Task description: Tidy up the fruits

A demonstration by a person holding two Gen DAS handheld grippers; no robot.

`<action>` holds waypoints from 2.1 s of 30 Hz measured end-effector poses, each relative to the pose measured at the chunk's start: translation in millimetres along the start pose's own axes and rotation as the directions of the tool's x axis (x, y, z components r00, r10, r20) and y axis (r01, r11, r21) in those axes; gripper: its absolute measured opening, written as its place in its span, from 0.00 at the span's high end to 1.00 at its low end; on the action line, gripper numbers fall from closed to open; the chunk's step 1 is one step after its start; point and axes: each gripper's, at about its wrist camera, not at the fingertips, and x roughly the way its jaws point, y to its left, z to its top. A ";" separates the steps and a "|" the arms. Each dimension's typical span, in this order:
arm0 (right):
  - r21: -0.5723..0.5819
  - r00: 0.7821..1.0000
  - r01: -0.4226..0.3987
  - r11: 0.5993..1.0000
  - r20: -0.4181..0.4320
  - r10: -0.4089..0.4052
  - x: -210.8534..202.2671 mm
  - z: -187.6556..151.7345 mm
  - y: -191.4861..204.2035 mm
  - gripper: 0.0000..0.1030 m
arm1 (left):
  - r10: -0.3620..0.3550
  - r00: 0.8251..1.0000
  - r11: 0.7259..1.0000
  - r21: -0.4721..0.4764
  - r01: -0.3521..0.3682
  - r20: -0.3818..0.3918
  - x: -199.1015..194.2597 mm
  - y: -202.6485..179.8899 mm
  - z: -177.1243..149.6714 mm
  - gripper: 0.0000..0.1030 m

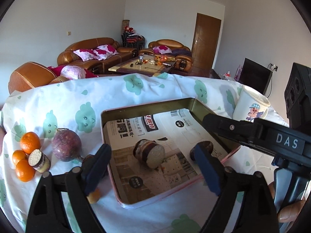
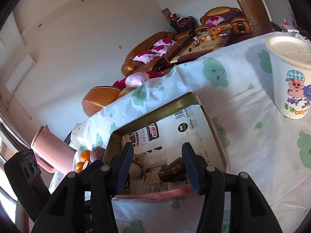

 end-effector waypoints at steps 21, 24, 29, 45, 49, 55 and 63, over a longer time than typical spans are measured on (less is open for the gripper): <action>-0.359 0.983 0.167 0.918 0.133 -0.127 -2.2 -32.4 67.1 0.47 | 0.346 0.938 0.928 -0.142 -0.345 -0.016 -50.2 138.2 -16.2 0.00; -0.418 0.982 0.176 0.891 0.137 -0.129 0.3 -42.5 80.9 0.48 | 0.349 0.937 0.927 -0.136 -0.350 -0.034 -48.7 140.2 -17.9 0.00; -0.481 0.991 0.116 0.869 0.109 -0.072 2.3 -59.5 105.9 0.47 | 0.408 0.911 0.902 -0.131 -0.412 -0.059 -48.1 145.4 -18.0 0.00; -0.727 0.981 0.052 0.684 -0.091 -0.171 72.5 -116.7 180.7 0.68 | 0.455 0.889 0.865 -0.213 -0.455 -0.056 -65.9 175.4 -14.4 0.00; -0.768 0.969 0.088 0.635 -0.082 -0.234 83.4 -119.8 182.5 0.71 | 0.450 0.891 0.863 -0.228 -0.452 -0.064 -66.0 179.0 -14.9 0.00; -0.817 0.942 0.167 0.552 -0.033 -0.334 94.2 -119.6 183.6 0.72 | 0.445 0.894 0.868 -0.215 -0.447 -0.058 -63.6 175.4 -15.0 0.00; -0.813 0.950 0.186 0.552 0.005 -0.313 81.0 -119.7 178.6 0.76 | 0.433 0.900 0.885 -0.165 -0.436 -0.054 -56.1 165.2 -15.6 0.00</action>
